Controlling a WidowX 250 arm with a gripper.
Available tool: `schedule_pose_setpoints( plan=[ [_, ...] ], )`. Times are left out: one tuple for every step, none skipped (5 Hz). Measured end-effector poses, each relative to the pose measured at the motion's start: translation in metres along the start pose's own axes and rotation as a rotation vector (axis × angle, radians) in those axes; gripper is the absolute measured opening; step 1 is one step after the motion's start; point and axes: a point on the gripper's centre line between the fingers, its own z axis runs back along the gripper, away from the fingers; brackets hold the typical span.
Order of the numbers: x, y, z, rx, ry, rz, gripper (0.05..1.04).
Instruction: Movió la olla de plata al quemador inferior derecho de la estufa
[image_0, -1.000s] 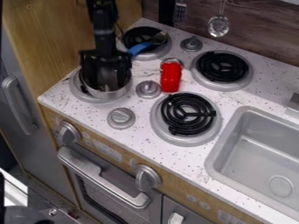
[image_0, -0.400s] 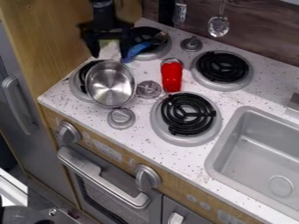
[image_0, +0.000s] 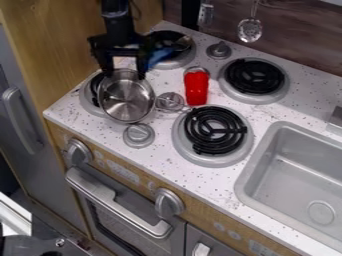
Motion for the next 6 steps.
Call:
schedule_pose_setpoints(
  plan=[
    [-0.003,-0.024,-0.008,0.008,-0.015,0.062,0.998],
    [-0.007,-0.039,-0.008,0.021,0.004,0.177,0.998],
    [0.004,-0.053,-0.013,0.053,-0.026,0.261,0.998],
    [0.022,-0.055,-0.017,0.069,-0.043,0.351,0.998],
    [0.038,-0.047,-0.03,0.095,-0.043,0.429,0.998],
    [0.048,-0.04,-0.031,0.136,-0.037,0.469,0.998]
  ],
)
